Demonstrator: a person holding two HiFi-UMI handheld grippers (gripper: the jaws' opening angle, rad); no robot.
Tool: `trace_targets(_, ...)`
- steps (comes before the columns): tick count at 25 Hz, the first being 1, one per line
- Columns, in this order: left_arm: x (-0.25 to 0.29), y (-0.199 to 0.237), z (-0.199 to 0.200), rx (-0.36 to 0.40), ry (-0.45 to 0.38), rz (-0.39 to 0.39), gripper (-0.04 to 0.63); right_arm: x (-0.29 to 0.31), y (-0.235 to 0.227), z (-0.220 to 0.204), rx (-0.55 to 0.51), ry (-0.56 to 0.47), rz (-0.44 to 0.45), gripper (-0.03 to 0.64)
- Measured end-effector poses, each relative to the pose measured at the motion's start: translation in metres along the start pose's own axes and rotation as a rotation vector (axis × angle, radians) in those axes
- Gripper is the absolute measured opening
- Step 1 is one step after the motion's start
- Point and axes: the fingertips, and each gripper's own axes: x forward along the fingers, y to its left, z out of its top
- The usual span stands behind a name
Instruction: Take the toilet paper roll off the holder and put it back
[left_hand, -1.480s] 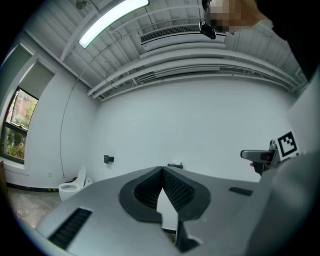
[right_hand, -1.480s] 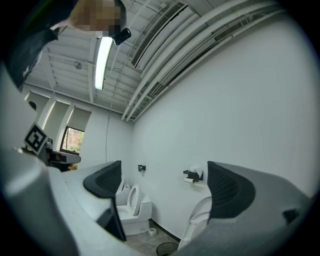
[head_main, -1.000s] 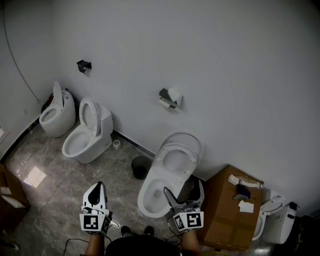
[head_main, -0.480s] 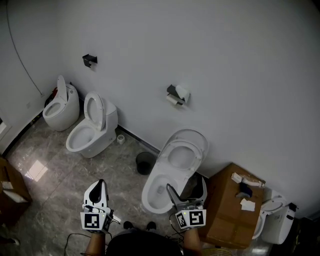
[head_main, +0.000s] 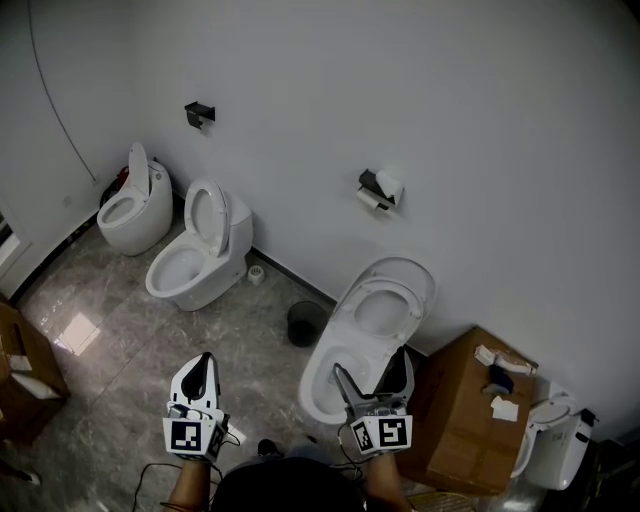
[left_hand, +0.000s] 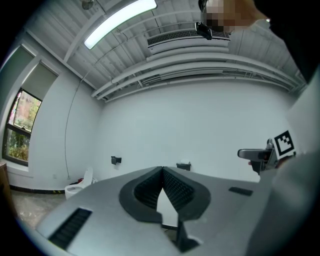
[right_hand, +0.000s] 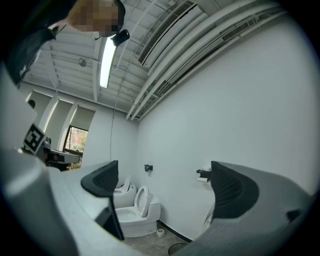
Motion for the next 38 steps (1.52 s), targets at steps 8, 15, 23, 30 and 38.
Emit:
trace_targets(8,0.004,0.032,-0.009,-0.032,0.015,0.017,0.003,0.025,0.022,-0.001,-0.012,0.010,0.007,0.555)
trace_targets(15,0.022,0.049,-0.014,-0.038,0.015,0.031,0.003,0.053,0.027,-0.011,-0.014,0.010,0.020,0.555)
trace_targets(23,0.074,0.065,-0.021,-0.017,0.023,0.023,0.003,0.104,0.008,-0.026,-0.013,-0.001,-0.008,0.555)
trace_targets(30,0.141,0.073,-0.015,-0.006,0.026,0.005,0.003,0.161,-0.021,-0.038,0.000,-0.002,-0.030,0.555)
trace_targets(38,0.239,0.086,-0.024,0.044,-0.025,-0.012,0.003,0.229,-0.069,-0.054,0.015,-0.002,-0.077,0.555)
